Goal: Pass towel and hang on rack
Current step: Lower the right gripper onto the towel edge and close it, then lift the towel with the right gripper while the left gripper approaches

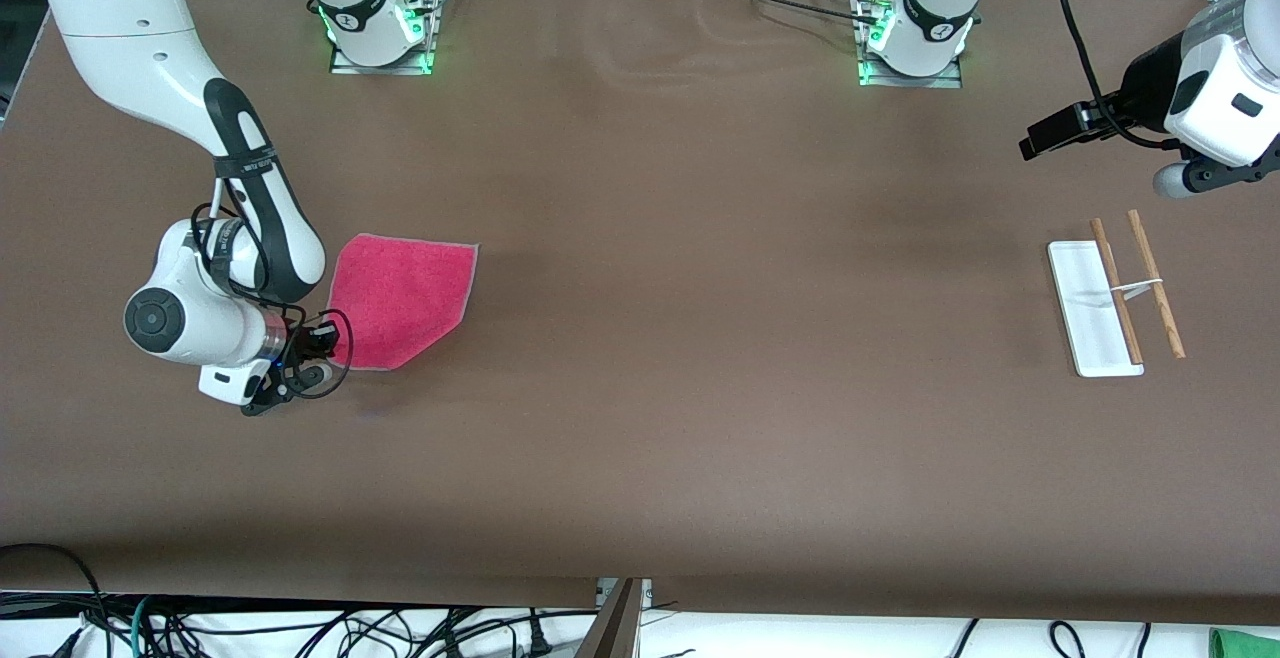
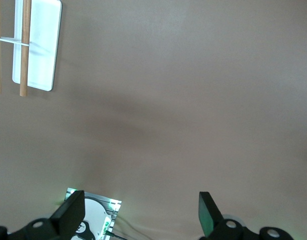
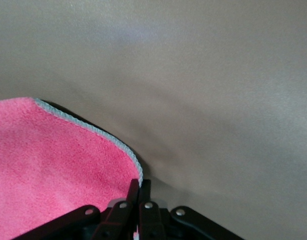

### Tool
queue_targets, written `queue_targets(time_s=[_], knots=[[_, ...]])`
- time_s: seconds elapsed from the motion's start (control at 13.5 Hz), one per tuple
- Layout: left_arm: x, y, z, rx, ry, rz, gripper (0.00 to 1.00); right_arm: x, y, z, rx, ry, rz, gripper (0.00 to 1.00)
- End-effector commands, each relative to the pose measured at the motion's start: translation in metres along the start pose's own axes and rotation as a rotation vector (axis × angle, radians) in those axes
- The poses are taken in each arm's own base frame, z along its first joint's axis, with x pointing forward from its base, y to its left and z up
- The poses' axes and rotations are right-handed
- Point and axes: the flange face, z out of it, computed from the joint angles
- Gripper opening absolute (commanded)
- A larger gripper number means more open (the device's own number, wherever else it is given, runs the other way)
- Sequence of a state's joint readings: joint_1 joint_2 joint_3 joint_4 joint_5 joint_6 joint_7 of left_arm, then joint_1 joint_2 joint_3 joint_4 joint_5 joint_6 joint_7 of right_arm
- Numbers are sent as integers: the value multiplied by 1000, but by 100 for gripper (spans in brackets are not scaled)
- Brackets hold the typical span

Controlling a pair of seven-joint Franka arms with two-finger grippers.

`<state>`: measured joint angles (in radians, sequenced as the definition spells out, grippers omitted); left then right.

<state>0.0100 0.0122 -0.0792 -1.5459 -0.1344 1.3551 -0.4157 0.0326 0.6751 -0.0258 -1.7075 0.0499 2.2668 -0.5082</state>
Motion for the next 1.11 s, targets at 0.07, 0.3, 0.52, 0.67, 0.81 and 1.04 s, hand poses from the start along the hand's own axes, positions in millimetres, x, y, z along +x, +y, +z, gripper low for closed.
queue_targets(time_s=[0.07,0.3,0.52,0.67,0.81,1.04], knots=[[-4,-2,-4,17,12,6,100,18,-19,-36,37,-10,-16,0],[-3,-1,-3,17,12,6,100,33,-46,-72,72,-54,8,0],[-3,-1,-3,17,12,7,100,46,-92,-107,58,-61,-10,0],[-4,1,-4,17,14,10,100,57,-149,-139,38,-80,-12,0],[-2,4,1,17,3,15,100,66,-202,-166,7,-110,-14,0],[2,19,13,14,-20,40,100,72,-269,-199,-16,-139,-22,0]])
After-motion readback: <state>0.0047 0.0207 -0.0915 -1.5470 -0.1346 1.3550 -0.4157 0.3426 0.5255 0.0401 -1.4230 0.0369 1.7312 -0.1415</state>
